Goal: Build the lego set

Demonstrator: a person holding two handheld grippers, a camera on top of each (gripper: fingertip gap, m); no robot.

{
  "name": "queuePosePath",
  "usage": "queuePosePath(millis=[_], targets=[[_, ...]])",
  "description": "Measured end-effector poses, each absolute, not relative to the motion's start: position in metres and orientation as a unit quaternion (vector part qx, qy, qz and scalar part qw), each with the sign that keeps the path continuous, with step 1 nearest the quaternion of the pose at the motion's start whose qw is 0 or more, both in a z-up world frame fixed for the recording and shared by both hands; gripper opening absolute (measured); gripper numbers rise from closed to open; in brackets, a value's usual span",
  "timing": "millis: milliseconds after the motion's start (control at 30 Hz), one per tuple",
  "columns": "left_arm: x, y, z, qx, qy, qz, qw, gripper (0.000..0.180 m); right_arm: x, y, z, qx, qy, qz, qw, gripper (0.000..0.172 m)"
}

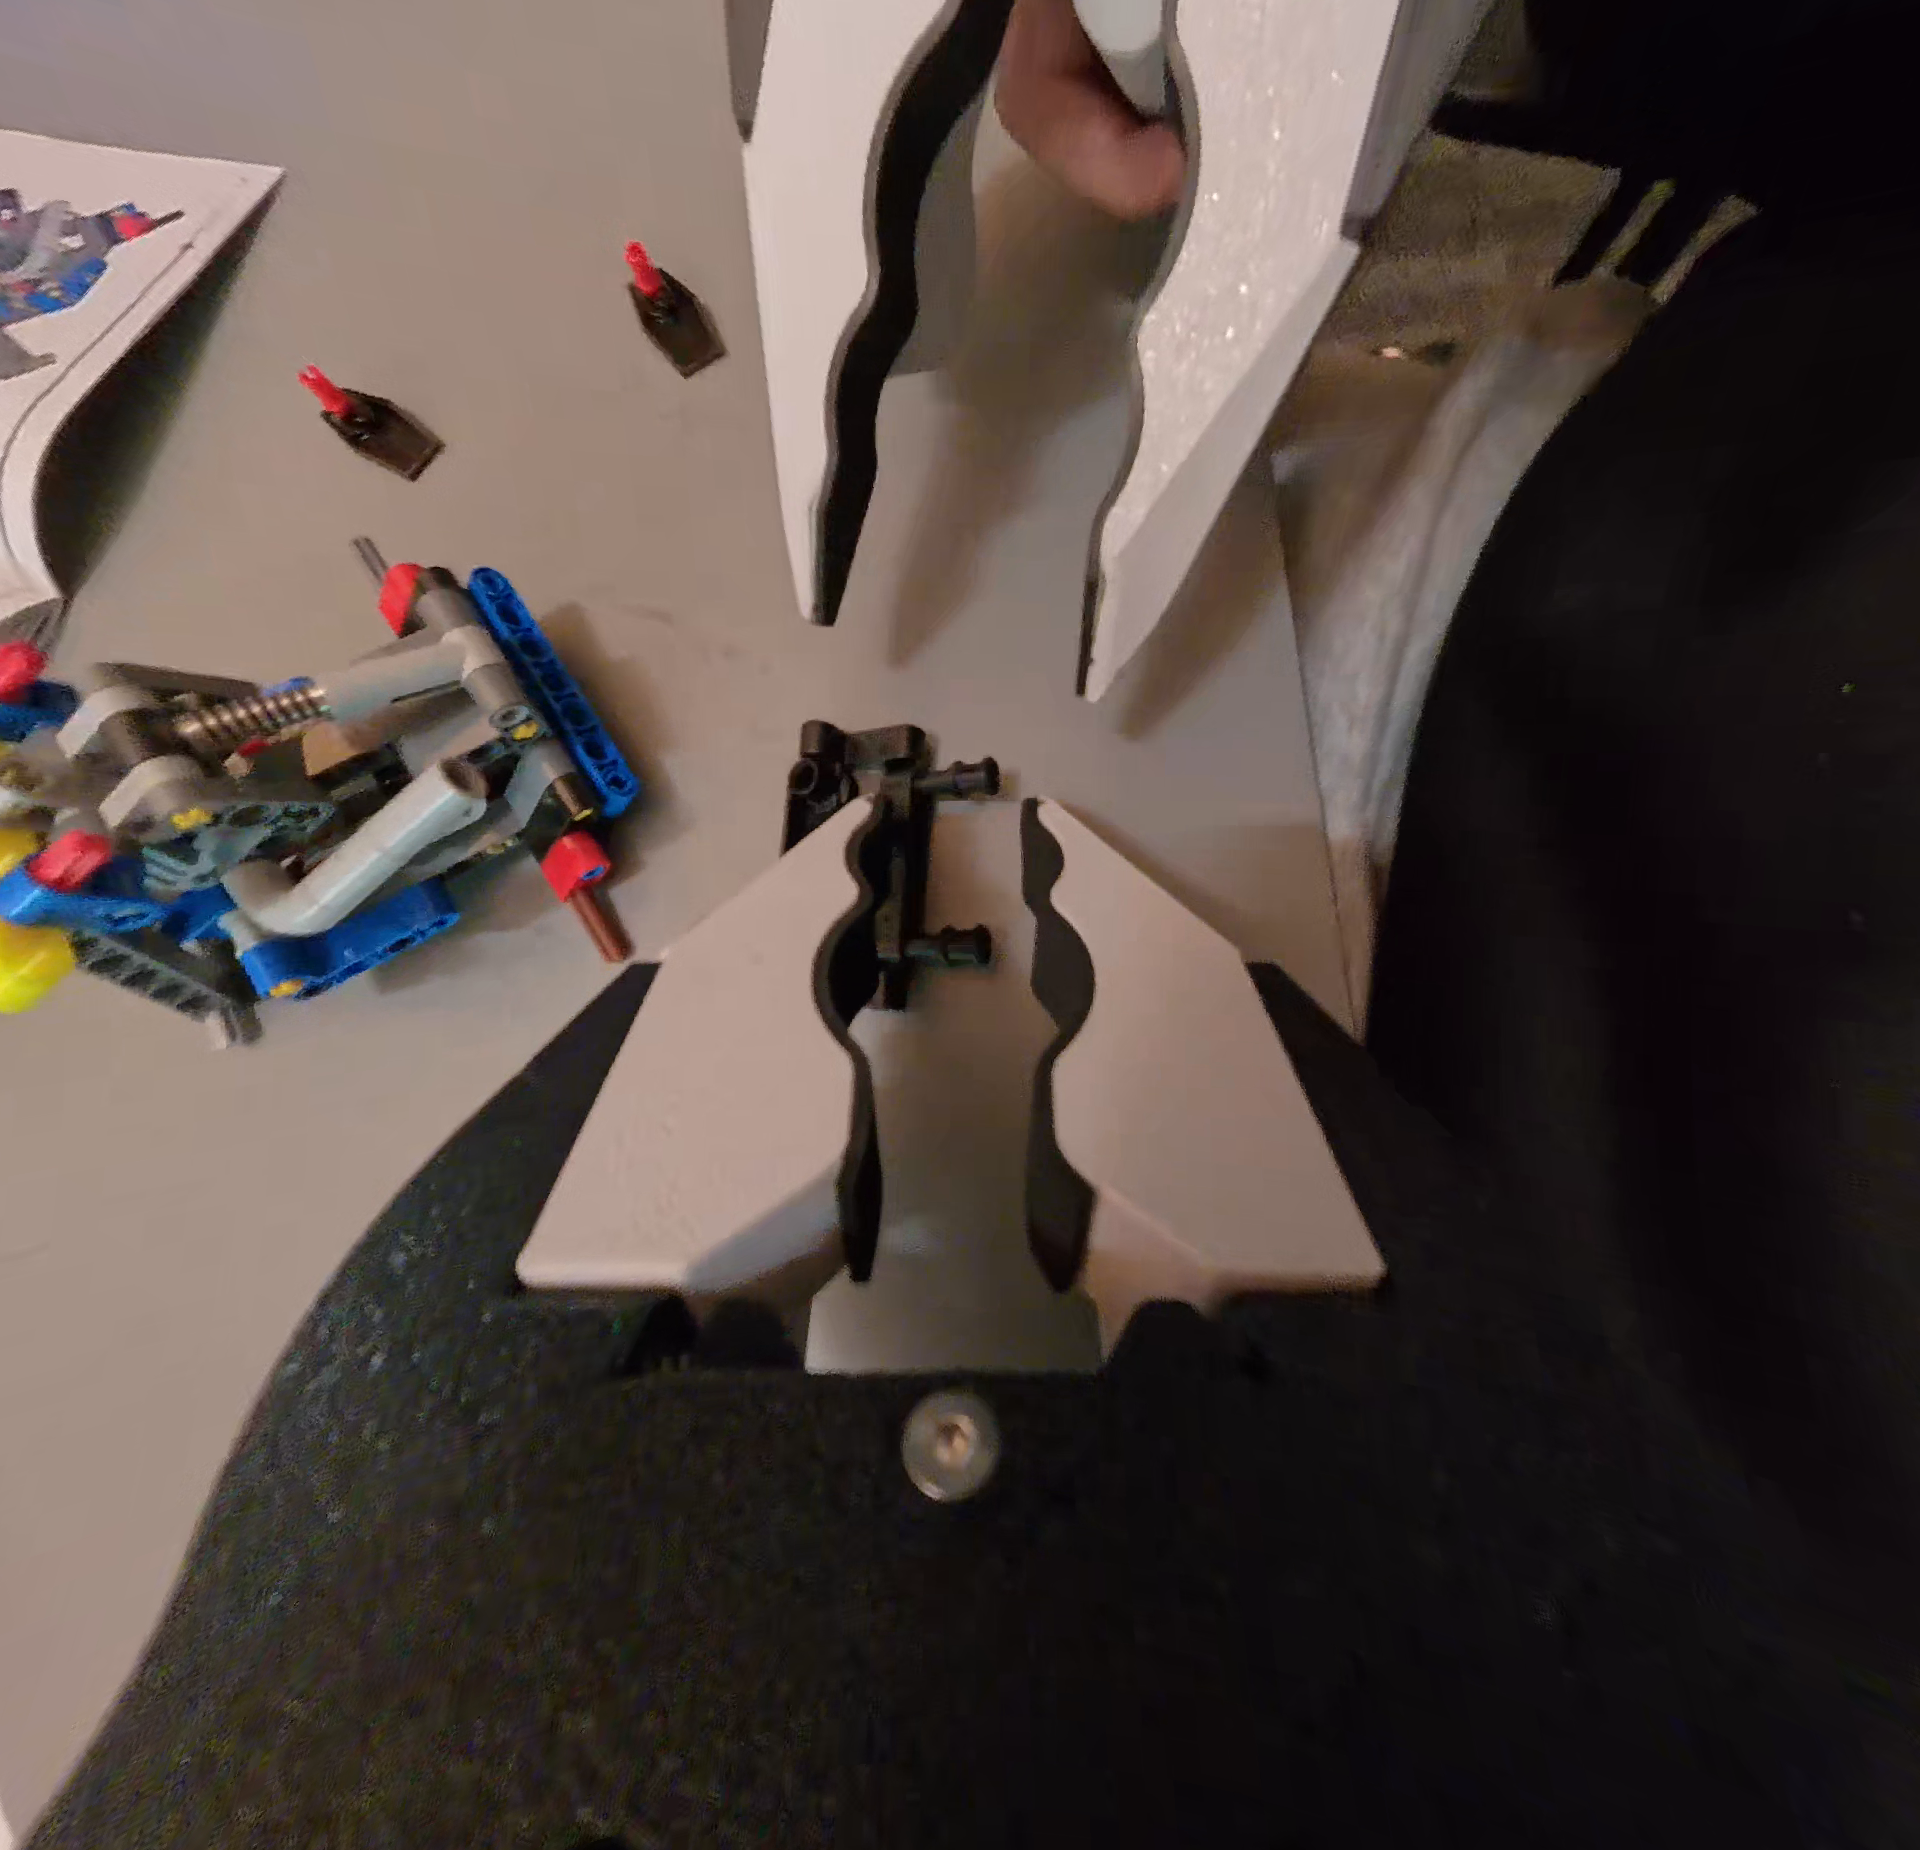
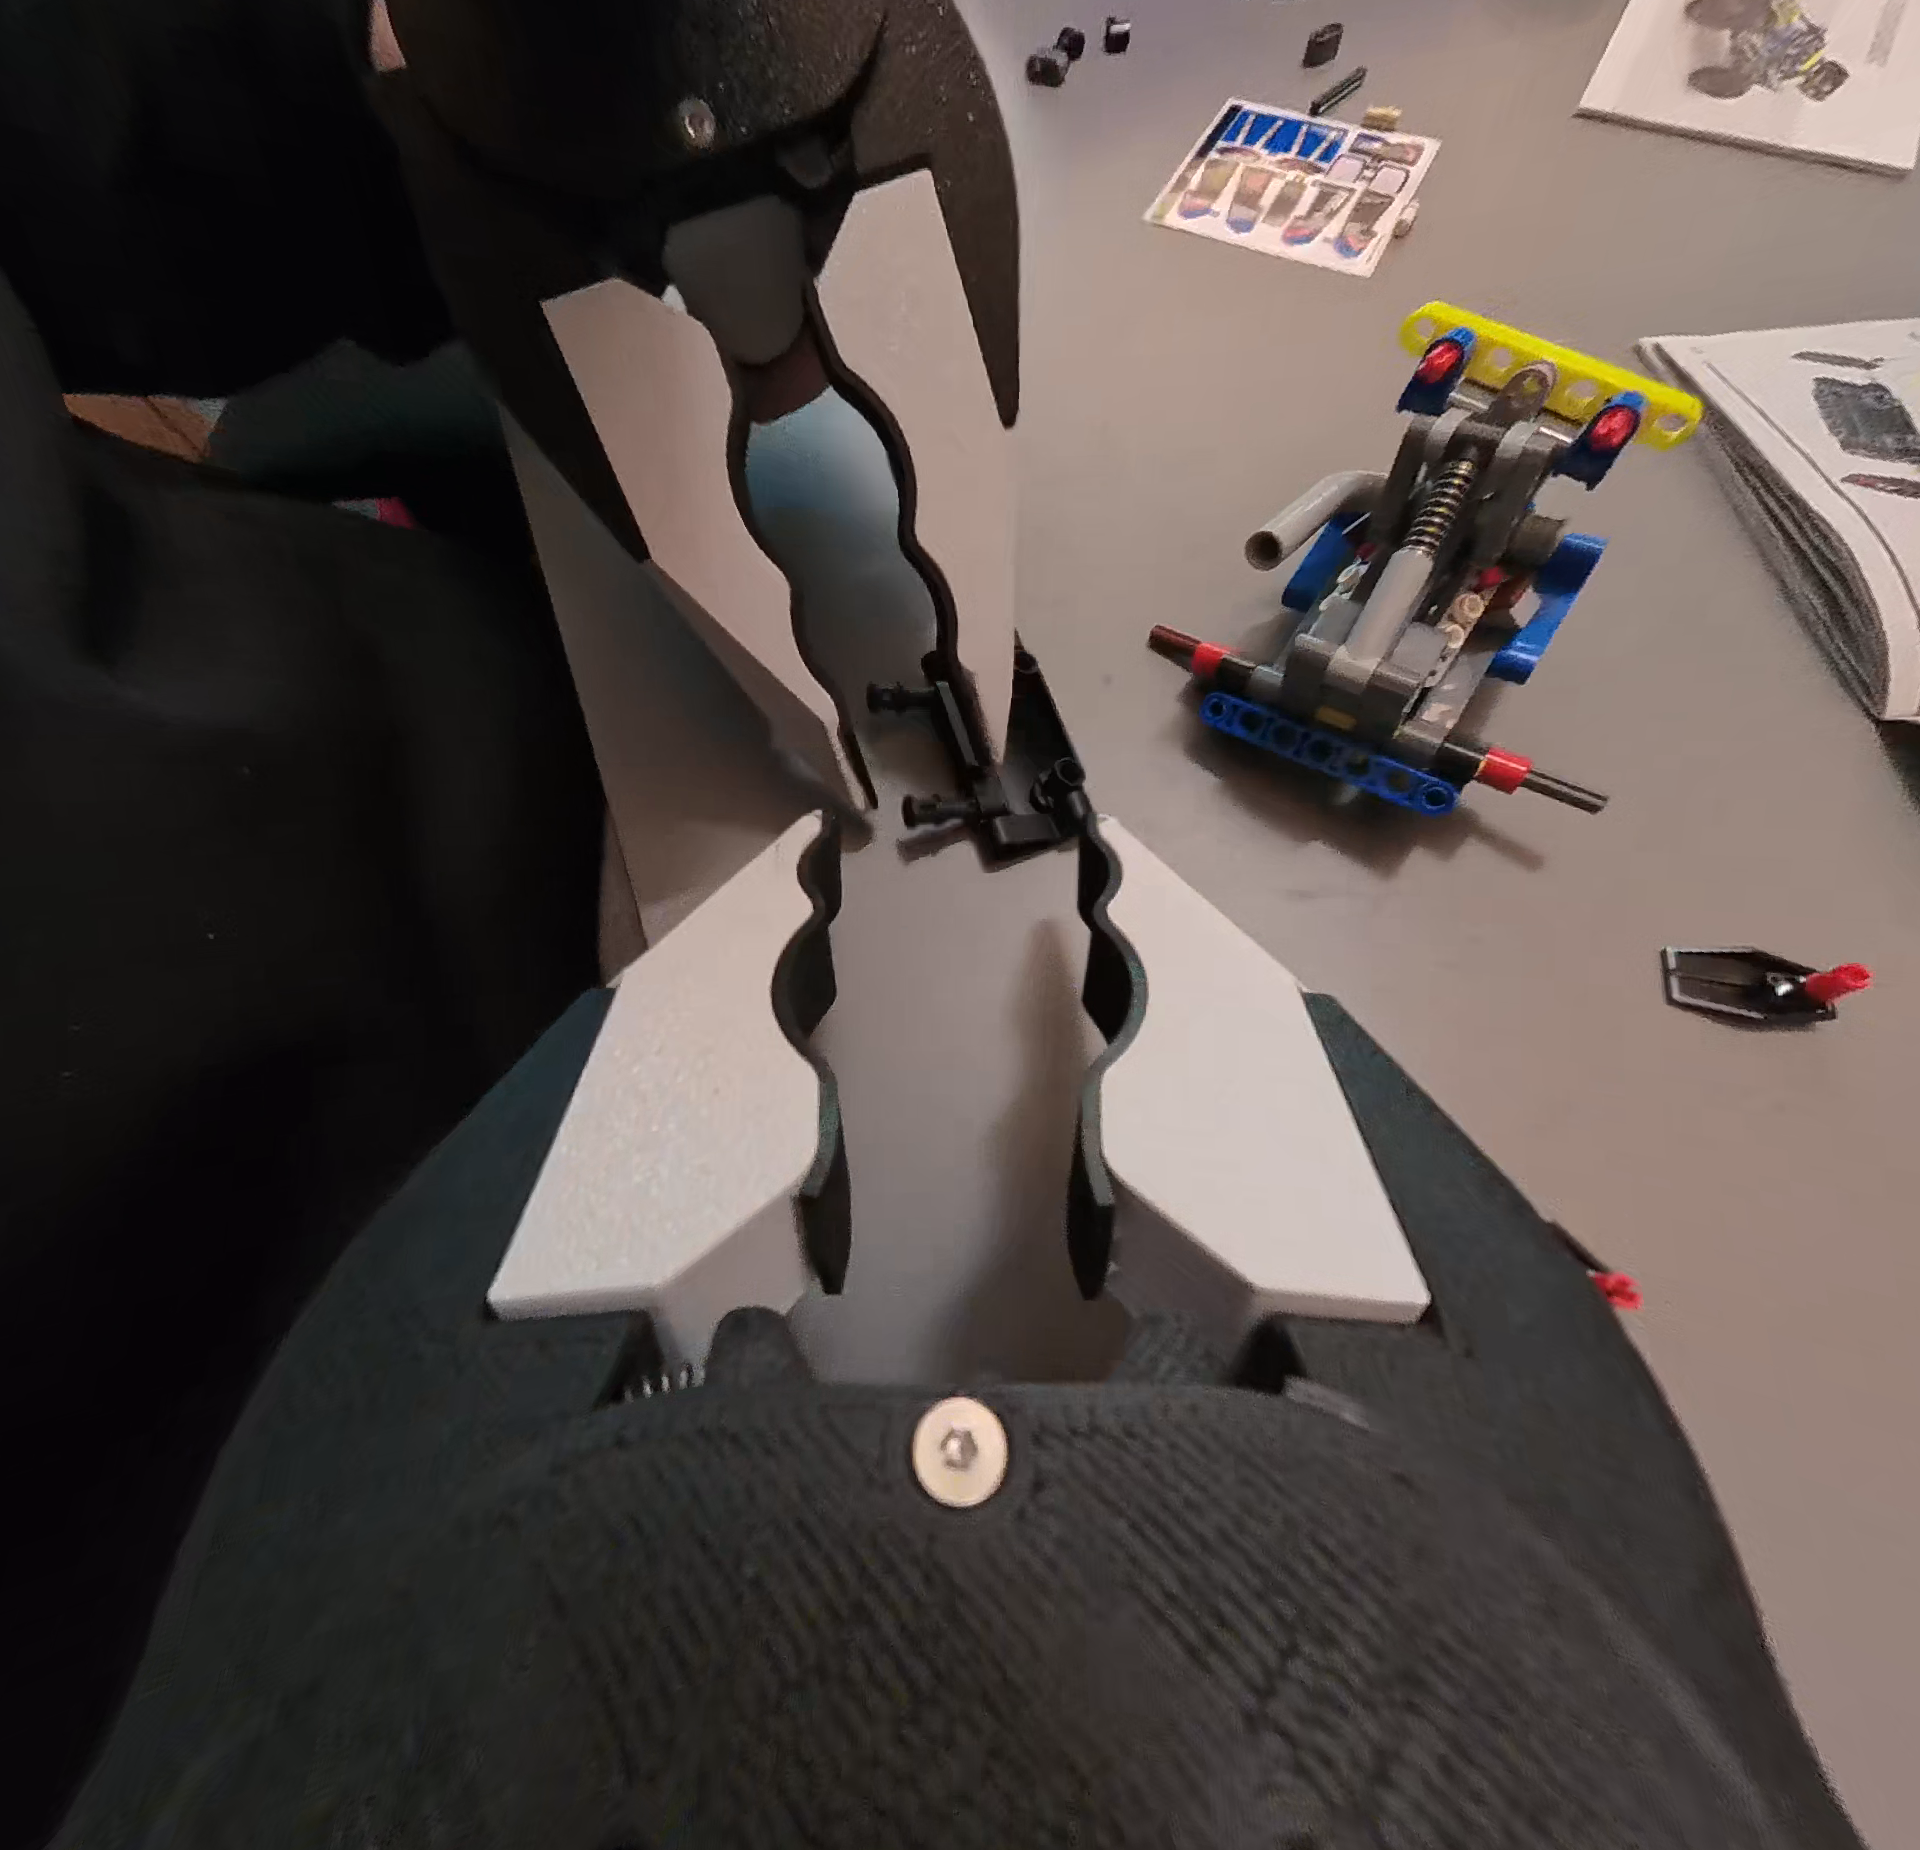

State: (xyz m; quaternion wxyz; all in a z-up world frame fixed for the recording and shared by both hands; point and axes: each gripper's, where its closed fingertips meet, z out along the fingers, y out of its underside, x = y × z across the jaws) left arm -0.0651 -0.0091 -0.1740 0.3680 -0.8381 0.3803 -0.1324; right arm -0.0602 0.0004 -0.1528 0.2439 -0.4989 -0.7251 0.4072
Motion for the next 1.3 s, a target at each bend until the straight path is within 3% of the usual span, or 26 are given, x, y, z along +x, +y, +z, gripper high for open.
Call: queuePosePath(millis=[233,633,800,1067,1133,1300], targets=[[-0.066,-0.007,-0.176,-0.848,0.338,-0.150,0.379,0.022,-0.071,-0.006,-0.169,-0.476,-0.761,0.395,0.196,0.052],[-0.070,-0.009,-0.183,-0.811,0.420,-0.149,0.379,0.006,-0.069,-0.004,-0.181,-0.449,-0.791,0.367,0.195,0.035],[-0.070,-0.010,-0.183,-0.777,0.479,-0.162,0.375,0.006,-0.073,-0.014,-0.181,-0.448,-0.790,0.376,0.182,0.047],[-0.070,-0.011,-0.183,-0.787,0.464,-0.167,0.371,0.008,-0.076,-0.012,-0.182,-0.476,-0.775,0.363,0.201,0.041],[-0.066,-0.016,-0.182,-0.794,0.452,-0.189,0.359,0.020,-0.076,-0.012,-0.182,-0.475,-0.776,0.360,0.206,0.041],[-0.067,-0.013,-0.183,-0.803,0.435,-0.170,0.369,0.018,-0.076,-0.012,-0.182,-0.474,-0.777,0.356,0.210,0.041]])
